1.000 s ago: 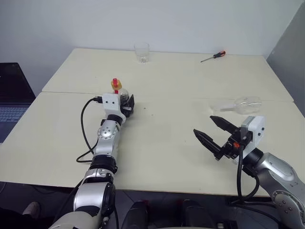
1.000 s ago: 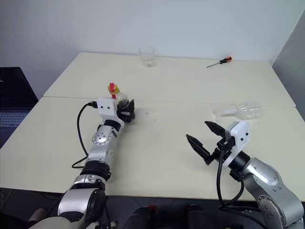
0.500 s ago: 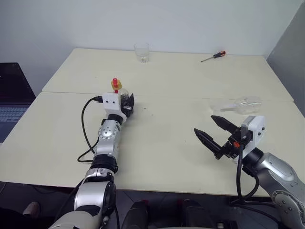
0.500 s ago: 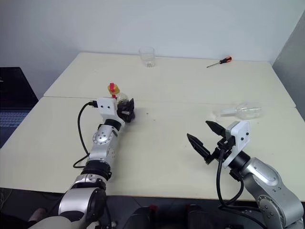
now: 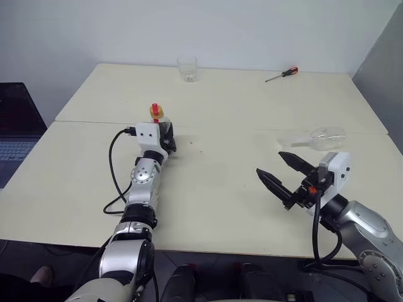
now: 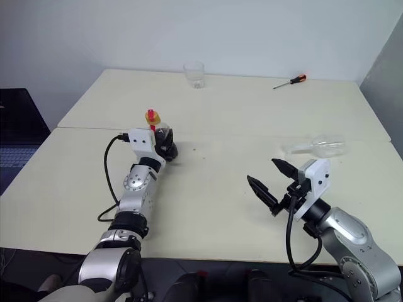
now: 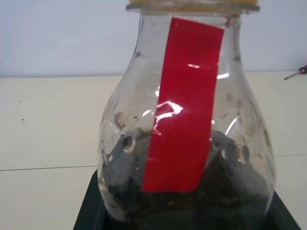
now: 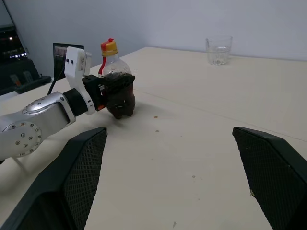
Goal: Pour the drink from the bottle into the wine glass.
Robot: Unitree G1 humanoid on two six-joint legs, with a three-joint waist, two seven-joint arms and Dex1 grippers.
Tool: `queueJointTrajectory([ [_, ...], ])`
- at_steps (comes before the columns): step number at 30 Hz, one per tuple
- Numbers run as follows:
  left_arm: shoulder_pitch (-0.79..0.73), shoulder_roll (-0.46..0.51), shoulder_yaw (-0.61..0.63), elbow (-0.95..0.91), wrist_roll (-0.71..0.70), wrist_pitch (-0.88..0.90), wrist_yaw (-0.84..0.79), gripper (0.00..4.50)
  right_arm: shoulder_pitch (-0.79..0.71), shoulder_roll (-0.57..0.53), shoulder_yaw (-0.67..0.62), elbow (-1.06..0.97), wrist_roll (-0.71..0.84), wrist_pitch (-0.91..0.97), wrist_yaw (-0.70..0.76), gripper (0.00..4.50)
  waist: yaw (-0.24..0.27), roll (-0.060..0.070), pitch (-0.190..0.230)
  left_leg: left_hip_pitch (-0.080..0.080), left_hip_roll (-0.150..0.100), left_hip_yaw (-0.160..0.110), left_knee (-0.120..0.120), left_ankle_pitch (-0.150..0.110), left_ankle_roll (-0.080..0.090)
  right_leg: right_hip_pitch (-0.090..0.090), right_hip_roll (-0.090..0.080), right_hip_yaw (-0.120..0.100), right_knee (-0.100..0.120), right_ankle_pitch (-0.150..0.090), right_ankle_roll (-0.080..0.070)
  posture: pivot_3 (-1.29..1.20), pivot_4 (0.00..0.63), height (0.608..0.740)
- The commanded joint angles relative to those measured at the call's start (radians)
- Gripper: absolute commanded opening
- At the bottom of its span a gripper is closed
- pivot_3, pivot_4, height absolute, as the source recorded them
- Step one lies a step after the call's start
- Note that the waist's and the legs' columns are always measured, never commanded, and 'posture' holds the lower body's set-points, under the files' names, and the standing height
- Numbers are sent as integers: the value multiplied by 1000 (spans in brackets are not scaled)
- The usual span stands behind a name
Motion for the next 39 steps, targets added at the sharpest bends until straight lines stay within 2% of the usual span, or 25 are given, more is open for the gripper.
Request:
queueJointTrajectory([
  [1,-18,10,10,-41,-8,-28,-2,1476,-6,6,-4,-17,6,-13,-3,4500,0,0,0,0,0,0,0,0,0,0,0,0,0,0,0,0,150,740],
  [19,-16,17,18,-42,-11,-34,6,1393,-22,6,4,-5,6,-10,2,4500,0,0,0,0,0,0,0,0,0,0,0,0,0,0,0,0,150,740],
  [22,-12,17,10,-71,-22,18,-18,1392,-26,5,5,-3,6,-9,3,4500,0,0,0,0,0,0,0,0,0,0,0,0,0,0,0,0,150,740],
  [28,26,43,-59,-231,-70,196,-226,1392,-145,-18,7,46,18,53,-16,4500,-6,0,0,0,0,0,0,0,0,0,0,0,1,0,0,0,150,740],
  [34,85,119,-169,-496,-170,436,-532,1392,-422,11,94,171,11,111,16,4500,-24,0,0,0,1,-1,0,0,0,-1,0,1,1,0,0,0,150,740],
  [39,62,159,-195,-582,-232,559,-662,1392,-579,50,170,295,-35,93,69,4500,-29,1,0,-1,1,-2,0,0,0,-2,0,1,1,0,-1,0,150,740],
])
